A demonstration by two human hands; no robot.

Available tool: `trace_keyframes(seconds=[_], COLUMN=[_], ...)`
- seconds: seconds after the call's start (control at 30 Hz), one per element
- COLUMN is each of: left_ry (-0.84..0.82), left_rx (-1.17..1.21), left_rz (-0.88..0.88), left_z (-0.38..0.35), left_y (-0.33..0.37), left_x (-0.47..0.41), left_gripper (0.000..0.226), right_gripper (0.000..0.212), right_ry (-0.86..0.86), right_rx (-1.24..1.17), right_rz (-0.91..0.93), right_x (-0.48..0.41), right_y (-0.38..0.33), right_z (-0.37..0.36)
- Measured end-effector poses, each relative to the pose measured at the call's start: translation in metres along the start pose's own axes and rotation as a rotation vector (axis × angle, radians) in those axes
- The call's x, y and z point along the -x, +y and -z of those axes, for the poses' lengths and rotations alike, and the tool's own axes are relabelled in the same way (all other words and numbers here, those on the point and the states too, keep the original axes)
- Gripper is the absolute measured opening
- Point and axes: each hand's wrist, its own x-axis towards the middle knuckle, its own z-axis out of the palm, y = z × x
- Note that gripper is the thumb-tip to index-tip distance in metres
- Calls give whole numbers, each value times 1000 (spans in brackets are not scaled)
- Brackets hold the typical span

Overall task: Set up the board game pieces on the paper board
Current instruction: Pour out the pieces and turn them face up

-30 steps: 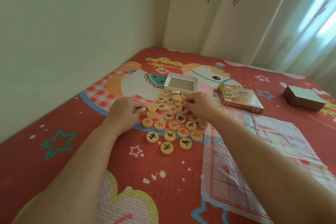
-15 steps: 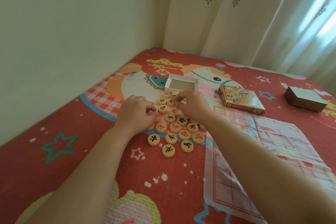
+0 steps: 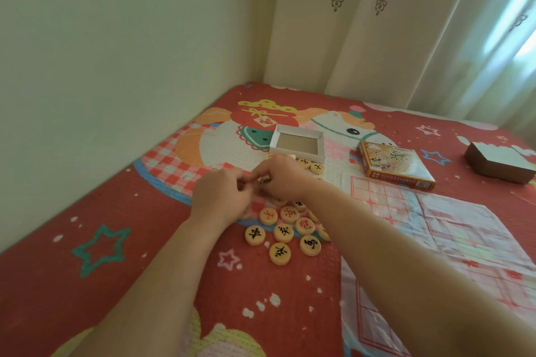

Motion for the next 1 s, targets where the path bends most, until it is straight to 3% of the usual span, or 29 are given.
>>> trace_keyframes(seconds=[0.27, 0.43, 0.57, 0.73, 1.0], left_ry=[20, 14, -68, -106, 23], left_rx=[19, 71, 100, 98, 112], left_rz=[207, 145, 227, 238, 195], left_z=[-2, -10, -9, -9, -15], left_y=[-17, -22, -20, -24, -25], left_x=[-5, -12, -19, -28, -29], left_gripper=[10, 27, 17, 13, 23], right_gripper=[17, 19, 18, 23, 25], right_ry=[143, 167, 177, 353, 194], right_rx=[-110, -92, -90, -235, -151], right_rz=[4, -81, -106, -233, -241], right_x=[2, 0, 1, 9, 19], right_y=[5, 5, 8, 40, 62], right_z=[0, -3, -1, 24, 24])
